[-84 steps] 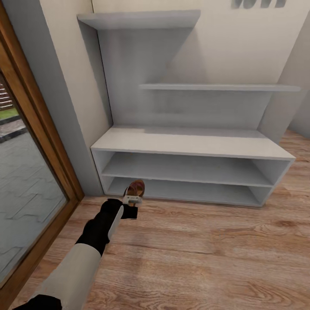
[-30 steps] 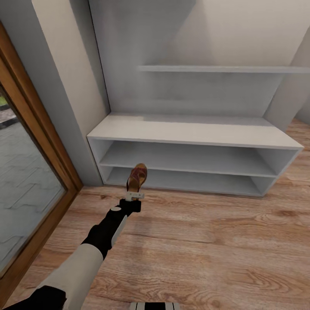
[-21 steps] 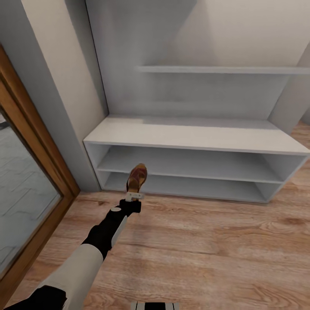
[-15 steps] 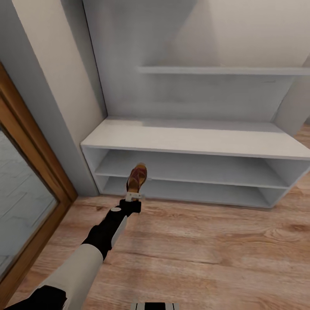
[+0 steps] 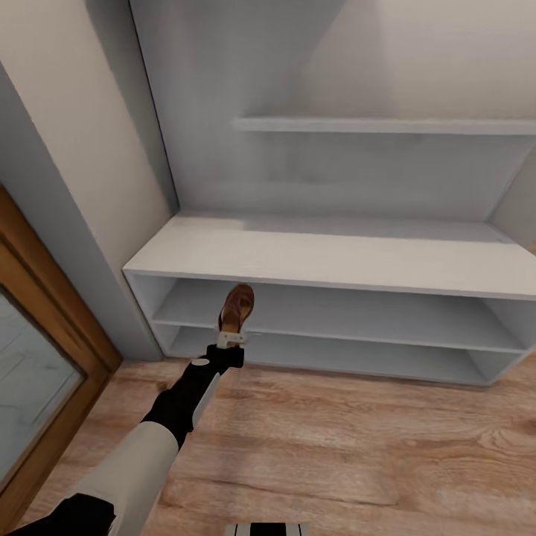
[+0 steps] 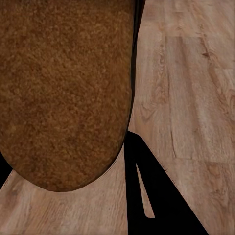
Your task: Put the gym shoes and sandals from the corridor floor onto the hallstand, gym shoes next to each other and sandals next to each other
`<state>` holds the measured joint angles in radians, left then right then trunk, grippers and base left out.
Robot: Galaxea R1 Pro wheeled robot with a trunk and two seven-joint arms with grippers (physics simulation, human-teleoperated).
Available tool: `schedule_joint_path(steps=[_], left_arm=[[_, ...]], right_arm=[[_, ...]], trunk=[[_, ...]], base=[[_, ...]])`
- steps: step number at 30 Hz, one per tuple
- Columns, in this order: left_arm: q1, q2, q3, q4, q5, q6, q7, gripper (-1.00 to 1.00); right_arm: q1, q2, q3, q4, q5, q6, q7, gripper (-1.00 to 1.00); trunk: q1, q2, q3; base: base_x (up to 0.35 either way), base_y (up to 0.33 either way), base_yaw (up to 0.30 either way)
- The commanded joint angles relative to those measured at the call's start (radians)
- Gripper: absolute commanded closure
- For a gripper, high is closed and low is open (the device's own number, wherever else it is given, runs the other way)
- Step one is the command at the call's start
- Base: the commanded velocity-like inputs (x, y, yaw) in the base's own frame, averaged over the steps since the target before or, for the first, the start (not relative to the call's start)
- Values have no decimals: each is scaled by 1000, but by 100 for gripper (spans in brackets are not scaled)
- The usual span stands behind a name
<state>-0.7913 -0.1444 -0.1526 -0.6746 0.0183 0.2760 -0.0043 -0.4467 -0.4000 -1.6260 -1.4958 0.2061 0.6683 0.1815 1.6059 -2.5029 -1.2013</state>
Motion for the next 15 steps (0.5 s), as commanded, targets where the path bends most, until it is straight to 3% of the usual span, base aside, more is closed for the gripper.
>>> schedule_joint_path(steps=[1, 8, 15], left_arm=[[0, 0, -1, -2, -1, 6, -2, 100], [0, 0, -1, -2, -1, 6, -2, 100], [0, 0, -1, -2, -1, 6, -2, 100]], right_arm=[[-1, 0, -2, -1, 7, 5, 7, 100], [-1, 0, -2, -1, 7, 5, 7, 100], [-1, 0, -2, -1, 7, 5, 7, 100]], trunk=[[0, 0, -1], [0, 0, -1], [0, 0, -1]], base=[[306, 0, 0], [213, 0, 0], [43, 0, 0]])
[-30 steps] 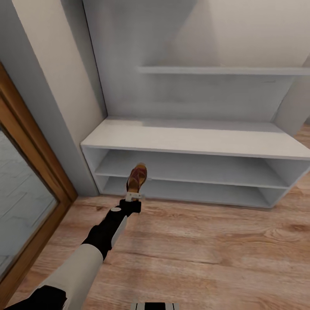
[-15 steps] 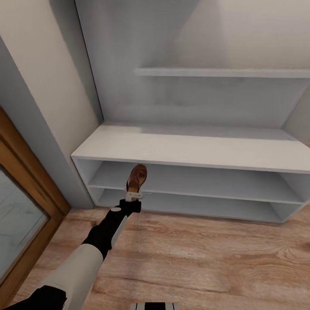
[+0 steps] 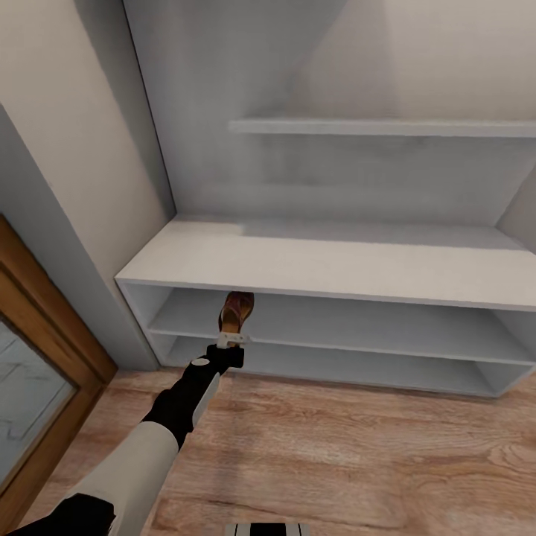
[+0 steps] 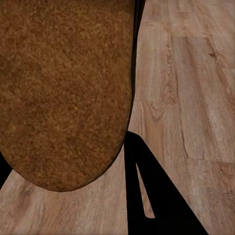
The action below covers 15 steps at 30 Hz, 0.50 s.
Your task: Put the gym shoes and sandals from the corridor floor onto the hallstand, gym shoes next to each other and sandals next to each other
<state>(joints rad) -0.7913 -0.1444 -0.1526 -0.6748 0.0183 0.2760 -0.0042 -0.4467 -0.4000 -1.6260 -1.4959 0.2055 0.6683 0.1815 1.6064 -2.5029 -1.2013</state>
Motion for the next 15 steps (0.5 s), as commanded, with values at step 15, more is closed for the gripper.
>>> schedule_joint_path(steps=[15], left_arm=[[0, 0, -1, -2, -1, 6, -2, 100]], right_arm=[[-1, 0, -2, -1, 8, 5, 7, 100]], trunk=[[0, 0, -1]], base=[[201, 0, 0]])
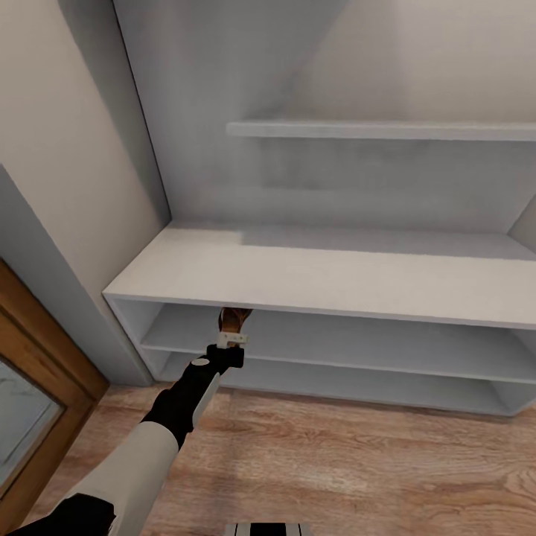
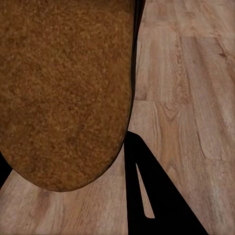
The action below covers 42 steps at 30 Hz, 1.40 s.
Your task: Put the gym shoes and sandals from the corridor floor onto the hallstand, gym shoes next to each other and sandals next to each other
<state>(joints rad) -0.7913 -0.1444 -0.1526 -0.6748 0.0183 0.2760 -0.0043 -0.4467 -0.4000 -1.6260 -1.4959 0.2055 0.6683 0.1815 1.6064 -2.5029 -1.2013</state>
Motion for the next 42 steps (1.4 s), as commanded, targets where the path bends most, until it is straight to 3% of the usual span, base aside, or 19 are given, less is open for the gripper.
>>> schedule_joint_path(steps=[1, 29, 42], left_arm=[[0, 0, -1, -2, -1, 6, -2, 100], [0, 0, -1, -2, -1, 7, -2, 100], [0, 0, -1, -2, 0, 9, -2, 100]], right_arm=[[-1, 0, -2, -1, 8, 5, 7, 100], [-1, 0, -2, -2, 9, 5, 7, 100], [-1, 0, -2, -3, 9, 5, 7, 100]], trunk=[[0, 0, -1], [0, 0, -1], [0, 0, -1]], base=[[14, 0, 0], [121, 0, 0], [6, 0, 0]])
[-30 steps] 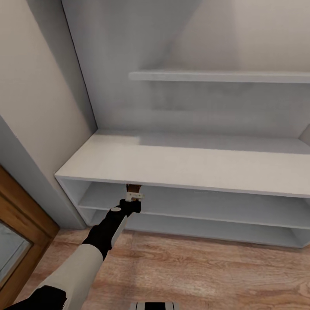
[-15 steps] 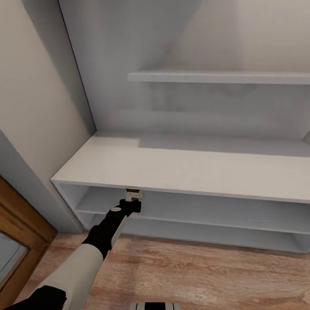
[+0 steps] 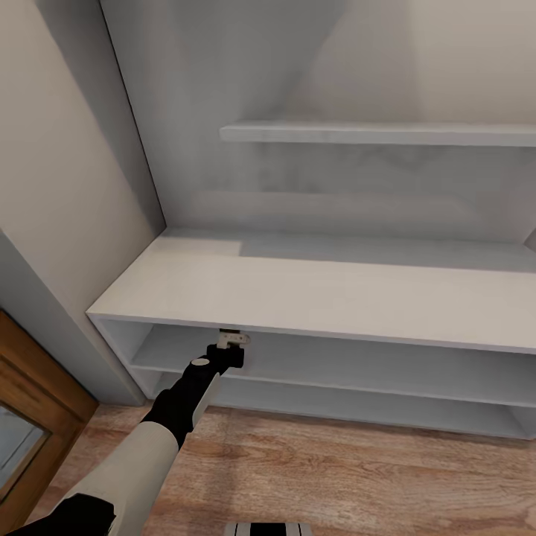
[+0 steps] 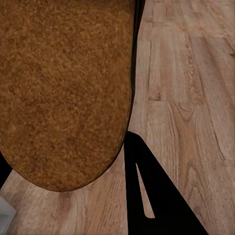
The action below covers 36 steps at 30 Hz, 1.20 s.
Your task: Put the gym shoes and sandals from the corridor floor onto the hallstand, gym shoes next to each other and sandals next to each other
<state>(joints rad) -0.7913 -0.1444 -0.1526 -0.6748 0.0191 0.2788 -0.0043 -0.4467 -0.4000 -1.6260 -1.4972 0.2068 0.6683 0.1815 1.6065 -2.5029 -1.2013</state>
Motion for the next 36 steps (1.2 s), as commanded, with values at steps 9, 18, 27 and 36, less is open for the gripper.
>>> schedule_joint_path(steps=[9, 18, 27, 36], left_arm=[[0, 0, -1, -2, -1, 7, -2, -100], [0, 0, 0, -2, -1, 7, -2, -100], [0, 0, -1, -2, -2, 6, -2, -100], [0, 3, 3, -2, -2, 5, -2, -100]], right_arm=[[-1, 0, -2, -1, 8, 5, 7, 100], [-1, 0, -2, -1, 8, 5, 7, 100], [-1, 0, -2, -1, 8, 5, 7, 100], [-1, 2, -2, -1, 7, 5, 7, 100]], trunk=[[0, 0, -1], [0, 0, -1], [0, 0, -1], [0, 0, -1]], base=[[0, 0, 0], [0, 0, 0], [-210, 0, 0], [-334, 0, 0]])
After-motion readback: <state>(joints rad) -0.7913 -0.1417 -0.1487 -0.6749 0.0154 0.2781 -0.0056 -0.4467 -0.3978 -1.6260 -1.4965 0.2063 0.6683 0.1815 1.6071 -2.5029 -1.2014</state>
